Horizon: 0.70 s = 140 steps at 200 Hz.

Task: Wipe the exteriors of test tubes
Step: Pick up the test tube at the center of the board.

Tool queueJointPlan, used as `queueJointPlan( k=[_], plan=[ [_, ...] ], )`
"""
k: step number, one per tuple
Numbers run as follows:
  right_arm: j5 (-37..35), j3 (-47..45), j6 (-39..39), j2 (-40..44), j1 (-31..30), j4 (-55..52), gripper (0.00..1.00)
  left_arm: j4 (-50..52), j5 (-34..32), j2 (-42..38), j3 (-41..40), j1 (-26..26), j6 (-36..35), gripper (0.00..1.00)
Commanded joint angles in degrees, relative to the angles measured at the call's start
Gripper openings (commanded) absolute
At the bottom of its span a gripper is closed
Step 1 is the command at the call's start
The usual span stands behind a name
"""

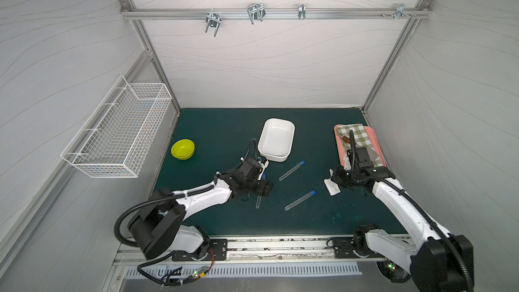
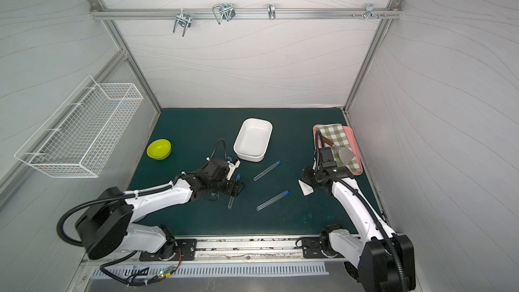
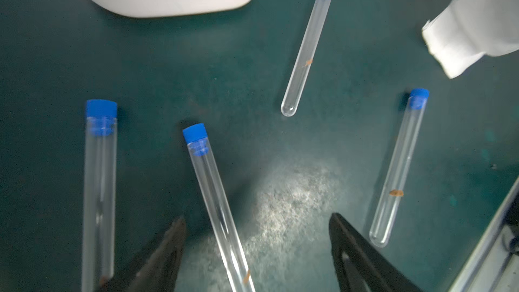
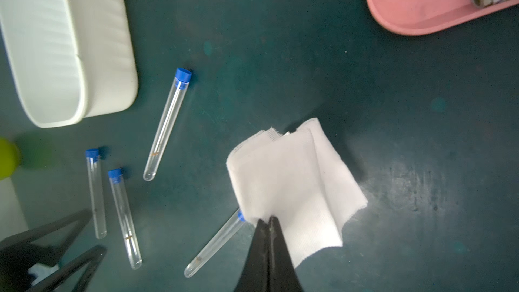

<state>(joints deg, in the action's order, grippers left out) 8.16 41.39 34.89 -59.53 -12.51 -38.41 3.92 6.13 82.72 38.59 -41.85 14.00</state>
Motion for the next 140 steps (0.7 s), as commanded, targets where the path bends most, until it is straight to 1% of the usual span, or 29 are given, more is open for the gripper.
queueJointPlan(
  k=[1, 13, 44, 73, 87, 140],
  plan=[
    [5.22, 1.75, -0.38, 1.78, 0.93, -1.42, 0.0, -3.23, -2.44, 4.93, 5.86, -2.03, -3.71, 0.79],
    [5.63, 1.95, -0.53, 2.18, 1.14, -1.62, 0.0, -2.98, -3.81, 8.01, 7.84, -3.45, -5.15, 0.78],
    [7.14, 1.79, -1.11, 3.16, 2.05, -2.23, 0.0, -3.4, -5.07, 12.37, 10.95, -5.85, -7.8, 0.76],
    [8.35, 1.43, -1.41, 4.06, 3.19, -2.51, 0.0, -4.2, -4.83, 14.81, 12.4, -6.17, -8.57, 0.76],
    [8.8, 1.42, -1.4, 4.31, 3.62, -2.54, 0.0, -3.68, -5.79, 16.46, 13.52, -6.14, -9.0, 0.75],
    [9.24, 1.94, -1.84, 4.51, 4.25, -3.13, 0.0, -3.96, -9.8, 20.75, 16.07, -6.14, -12.15, 0.68]
  ],
)
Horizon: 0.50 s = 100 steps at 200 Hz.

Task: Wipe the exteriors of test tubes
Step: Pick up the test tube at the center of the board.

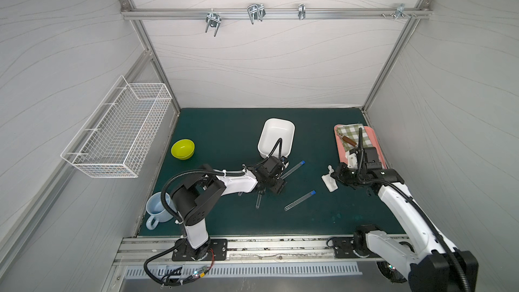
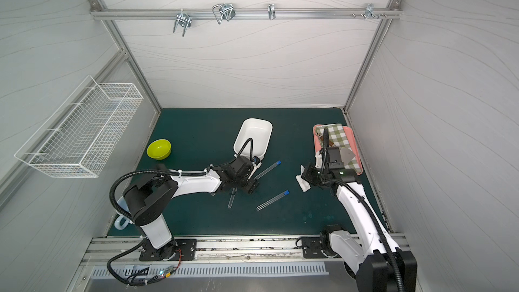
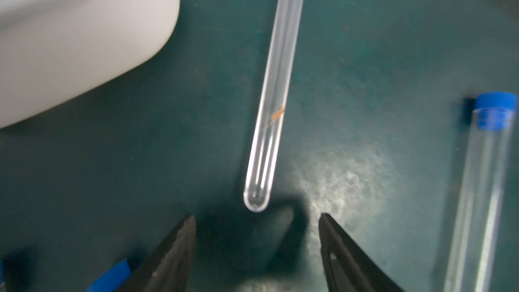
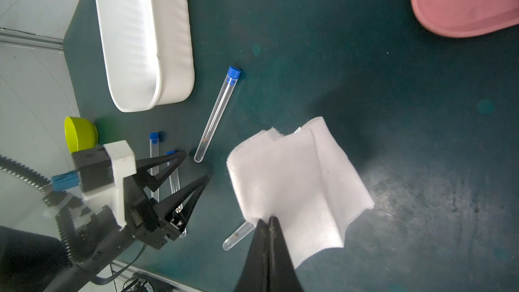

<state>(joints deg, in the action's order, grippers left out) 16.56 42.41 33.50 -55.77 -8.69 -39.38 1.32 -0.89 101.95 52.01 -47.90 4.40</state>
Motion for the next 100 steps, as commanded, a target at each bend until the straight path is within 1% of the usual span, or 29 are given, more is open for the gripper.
queueJointPlan(
  k=[1, 37, 57, 70, 100],
  plan=[
    [0.85, 0.92, -0.44, 0.79, 0.43, -2.18, 0.0, -1.39, -2.84, 1.6, 2.74, -0.09, -2.65, 0.68],
    [0.93, 0.83, -0.54, 0.99, 0.44, -2.37, 0.0, -2.87, -2.63, 2.93, 2.84, -0.1, -4.89, 0.63],
    [0.87, 0.66, -0.54, 1.01, 0.48, -2.46, 0.0, -4.32, -1.93, 3.38, 2.4, -0.09, -5.97, 0.57],
    [0.89, 0.57, -0.54, 1.07, 0.54, -2.44, 0.0, -5.37, -1.84, 3.68, 2.1, -0.11, -6.52, 0.54],
    [1.0, 0.63, -0.53, 1.01, 0.52, -2.49, 0.0, -7.79, -0.09, 4.49, 1.69, -0.17, -7.95, 0.42]
  ],
)
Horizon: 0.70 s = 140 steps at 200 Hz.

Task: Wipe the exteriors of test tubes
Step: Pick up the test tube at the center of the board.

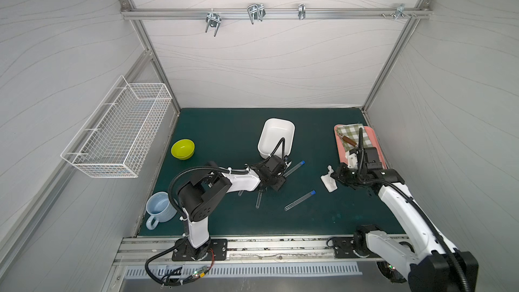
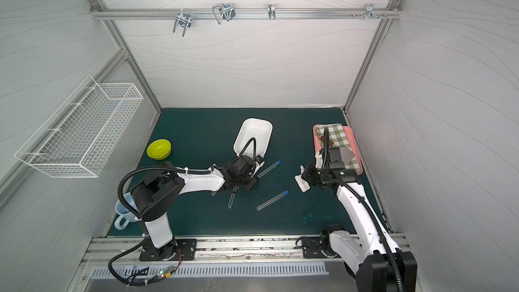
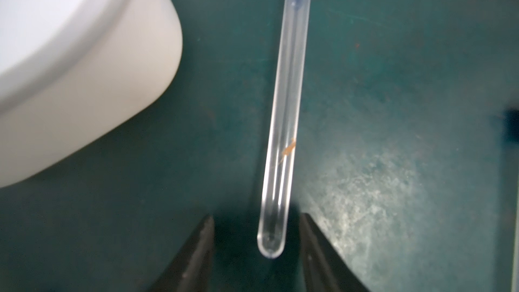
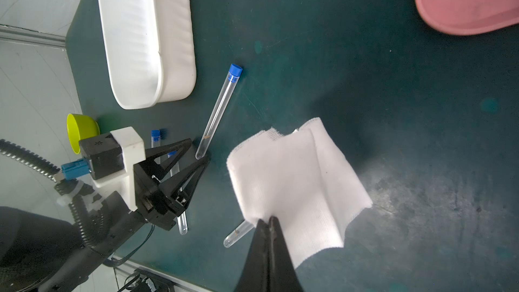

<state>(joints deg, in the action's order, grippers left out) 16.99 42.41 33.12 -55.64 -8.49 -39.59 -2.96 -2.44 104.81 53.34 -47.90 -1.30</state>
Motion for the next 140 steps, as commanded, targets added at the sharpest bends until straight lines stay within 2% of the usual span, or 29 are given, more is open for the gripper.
queueJointPlan(
  k=[1, 55, 86, 140],
  plan=[
    [0.53, 0.6, -0.16, 0.88, 0.32, -2.3, 0.0, -3.48, 1.51, 1.71, 0.36, -0.22, -2.27, 0.42],
    [2.58, 1.09, -0.33, 1.2, 0.4, -1.96, 0.0, -4.59, 2.79, 1.39, -0.98, -0.18, -3.65, 0.2],
    [4.73, 1.09, -0.52, 1.17, 0.35, -0.89, 0.0, -4.61, 2.27, -0.74, -2.18, -0.21, -3.36, 0.17],
    [11.59, 2.36, -2.18, 1.57, 0.07, 1.3, 0.0, -2.93, 1.65, -9.11, -4.54, -0.26, -3.56, 0.17]
  ],
)
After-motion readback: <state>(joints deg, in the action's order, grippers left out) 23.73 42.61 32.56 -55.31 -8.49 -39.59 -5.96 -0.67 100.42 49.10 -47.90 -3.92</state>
